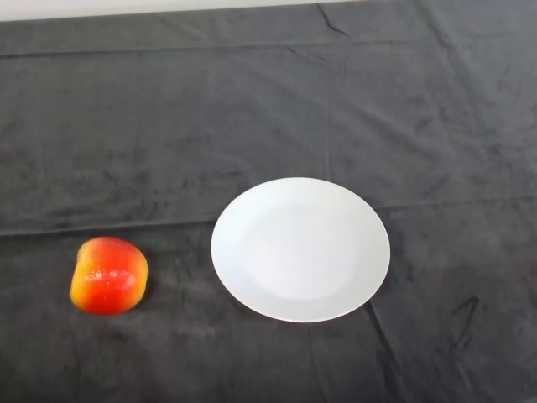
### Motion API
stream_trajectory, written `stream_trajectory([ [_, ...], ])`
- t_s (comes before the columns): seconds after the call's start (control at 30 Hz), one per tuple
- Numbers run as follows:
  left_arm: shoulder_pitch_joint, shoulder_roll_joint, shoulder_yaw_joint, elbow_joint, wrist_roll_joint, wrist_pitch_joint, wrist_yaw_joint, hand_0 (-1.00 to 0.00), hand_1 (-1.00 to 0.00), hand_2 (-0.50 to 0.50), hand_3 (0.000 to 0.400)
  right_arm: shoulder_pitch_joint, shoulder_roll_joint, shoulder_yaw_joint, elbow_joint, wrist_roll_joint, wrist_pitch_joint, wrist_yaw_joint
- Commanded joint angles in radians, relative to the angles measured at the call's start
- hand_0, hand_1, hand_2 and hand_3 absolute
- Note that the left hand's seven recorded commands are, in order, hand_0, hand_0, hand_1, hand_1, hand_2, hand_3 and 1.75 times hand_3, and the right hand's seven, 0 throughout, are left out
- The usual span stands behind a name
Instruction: Move the apple to the plate
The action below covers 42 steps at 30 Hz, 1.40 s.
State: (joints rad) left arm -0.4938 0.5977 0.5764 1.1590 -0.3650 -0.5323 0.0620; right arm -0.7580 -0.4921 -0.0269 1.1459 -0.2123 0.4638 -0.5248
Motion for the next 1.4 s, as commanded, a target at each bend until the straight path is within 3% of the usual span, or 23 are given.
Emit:
stream_trajectory([
  [0.03,-0.05,0.025,0.014,0.043,0.029,-0.017,-0.01,0.0,0.0,0.0,0.0,0.008,-0.009,-0.0122,0.053,-0.0048,0.0,-0.0164],
  [0.6,-0.057,0.019,-0.005,0.039,0.049,-0.021,-0.004,0.0,0.0,0.0,0.0,0.008,-0.009,-0.012,0.053,-0.0046,0.0,-0.0164],
  [1.13,-0.069,-0.014,-0.088,0.008,0.126,-0.034,-0.003,0.0,0.0,0.0,0.0,0.008,-0.009,-0.0118,0.052,-0.0043,0.0,-0.0162],
  [1.4,-0.063,-0.026,-0.151,-0.072,0.172,0.008,-0.025,0.0,0.0,0.0,0.0,0.009,-0.009,-0.0117,0.05,-0.0041,0.0,-0.0159],
])
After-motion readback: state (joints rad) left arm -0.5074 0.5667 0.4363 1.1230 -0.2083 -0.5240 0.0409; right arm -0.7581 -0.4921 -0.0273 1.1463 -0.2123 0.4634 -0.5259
